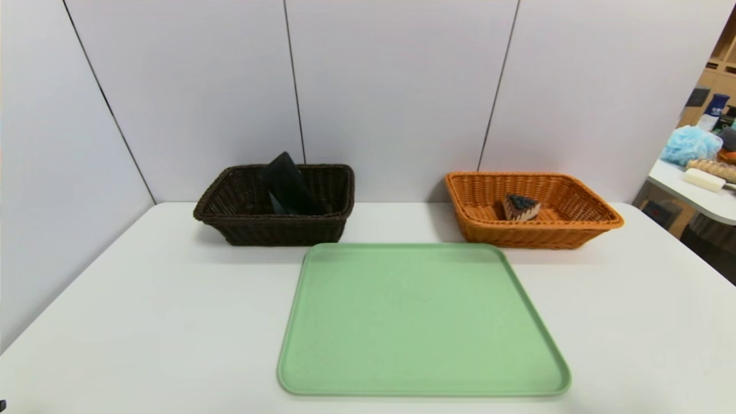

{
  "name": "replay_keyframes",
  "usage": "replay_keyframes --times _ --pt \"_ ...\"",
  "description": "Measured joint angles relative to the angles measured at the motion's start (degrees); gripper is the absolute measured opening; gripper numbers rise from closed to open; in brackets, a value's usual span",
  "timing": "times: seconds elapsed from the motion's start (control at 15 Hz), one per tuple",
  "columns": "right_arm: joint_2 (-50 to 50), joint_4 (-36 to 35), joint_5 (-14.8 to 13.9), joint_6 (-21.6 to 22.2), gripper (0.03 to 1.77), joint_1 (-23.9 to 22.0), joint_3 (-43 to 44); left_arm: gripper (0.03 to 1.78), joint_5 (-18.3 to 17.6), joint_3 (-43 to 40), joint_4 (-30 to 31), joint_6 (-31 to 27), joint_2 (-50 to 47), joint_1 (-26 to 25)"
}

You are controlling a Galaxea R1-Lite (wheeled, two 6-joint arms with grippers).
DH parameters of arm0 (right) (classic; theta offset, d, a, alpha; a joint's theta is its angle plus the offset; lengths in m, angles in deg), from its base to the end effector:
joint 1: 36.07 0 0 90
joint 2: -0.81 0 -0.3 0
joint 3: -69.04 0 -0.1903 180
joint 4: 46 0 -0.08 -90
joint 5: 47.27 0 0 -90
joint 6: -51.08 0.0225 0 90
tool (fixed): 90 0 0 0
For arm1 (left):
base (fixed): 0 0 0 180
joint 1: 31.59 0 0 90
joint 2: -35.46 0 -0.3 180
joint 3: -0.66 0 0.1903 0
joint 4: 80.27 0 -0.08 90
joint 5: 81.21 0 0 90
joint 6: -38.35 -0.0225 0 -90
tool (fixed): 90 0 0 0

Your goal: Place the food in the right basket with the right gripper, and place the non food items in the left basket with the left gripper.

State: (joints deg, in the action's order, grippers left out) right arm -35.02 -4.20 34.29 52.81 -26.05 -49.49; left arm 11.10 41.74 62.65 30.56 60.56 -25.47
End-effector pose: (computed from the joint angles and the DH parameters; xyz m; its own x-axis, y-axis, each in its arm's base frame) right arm 0.0267 0.0014 0.2295 0.9611 0.0208 -0.2753 -0.0250 0.9996 -0.0118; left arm 0.0069 0.0002 0.1428 0.9312 -0.0593 -0.3597 0.1170 0.9831 0.1408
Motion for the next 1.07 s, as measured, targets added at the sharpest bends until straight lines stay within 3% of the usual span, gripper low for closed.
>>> replay_keyframes --times 0.53,0.87,1.07 --pt "6.95 3.39 2.57 -0.85 1.69 -0.55 -3.16 1.69 -1.95 -6.39 -0.09 -1.16 -10.69 -7.08" --pt "14.14 7.17 3.18 -1.76 1.69 -1.05 -5.11 1.69 -1.87 -6.53 1.16 -2.21 -13.40 -7.94" --pt "17.51 7.31 6.79 -2.78 1.69 -4.43 -5.06 1.69 -2.33 -6.74 1.60 -2.44 -14.21 -7.94"
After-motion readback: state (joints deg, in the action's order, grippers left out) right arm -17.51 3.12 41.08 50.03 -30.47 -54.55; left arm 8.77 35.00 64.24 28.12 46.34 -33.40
